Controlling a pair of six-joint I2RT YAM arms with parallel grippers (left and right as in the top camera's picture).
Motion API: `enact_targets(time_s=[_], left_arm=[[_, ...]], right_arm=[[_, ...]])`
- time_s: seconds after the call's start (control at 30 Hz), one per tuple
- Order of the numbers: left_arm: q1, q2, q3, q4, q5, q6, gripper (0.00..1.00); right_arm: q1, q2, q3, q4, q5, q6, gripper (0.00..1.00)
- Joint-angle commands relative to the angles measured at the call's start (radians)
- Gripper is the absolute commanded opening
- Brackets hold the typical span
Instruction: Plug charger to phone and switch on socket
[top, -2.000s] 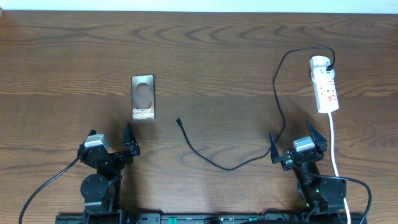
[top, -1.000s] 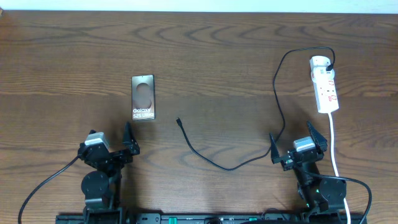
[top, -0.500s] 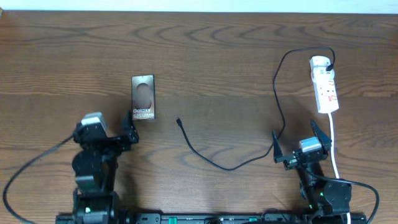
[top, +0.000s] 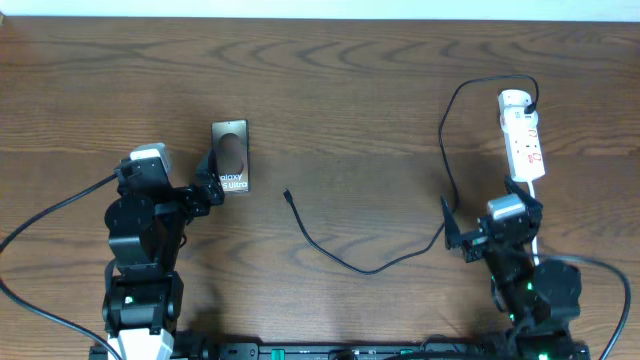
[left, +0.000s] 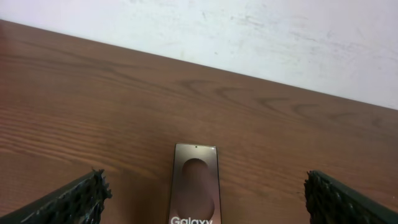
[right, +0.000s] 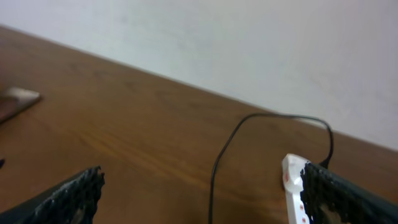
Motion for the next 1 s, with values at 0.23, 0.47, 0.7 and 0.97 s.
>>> enact_targets(time_s=[0.23, 0.47, 0.7, 0.97], left_arm=[[0.003, 0.145, 0.206, -0.206, 0.016, 0.002, 0.98], [0.003, 0.267, 0.357, -0.356, 0.016, 0.003, 0.98], [0.003, 0.396, 0.499, -0.518, 0.016, 0.018, 0.98], [0.002, 0.597, 0.748, -0.747, 0.016, 0.023, 0.98]], right_arm=[[-0.008, 0.344, 0.313, -0.136, -0.108, 0.013, 0.99], [-0.008, 0.530, 0.526, -0.286, -0.183, 0.012, 0.99], [-0.008, 0.677, 0.684, -0.428, -0.214, 0.012, 0.99], [-0.008, 0.809, 0.820, -0.551, -0.259, 0.011, 0.99]])
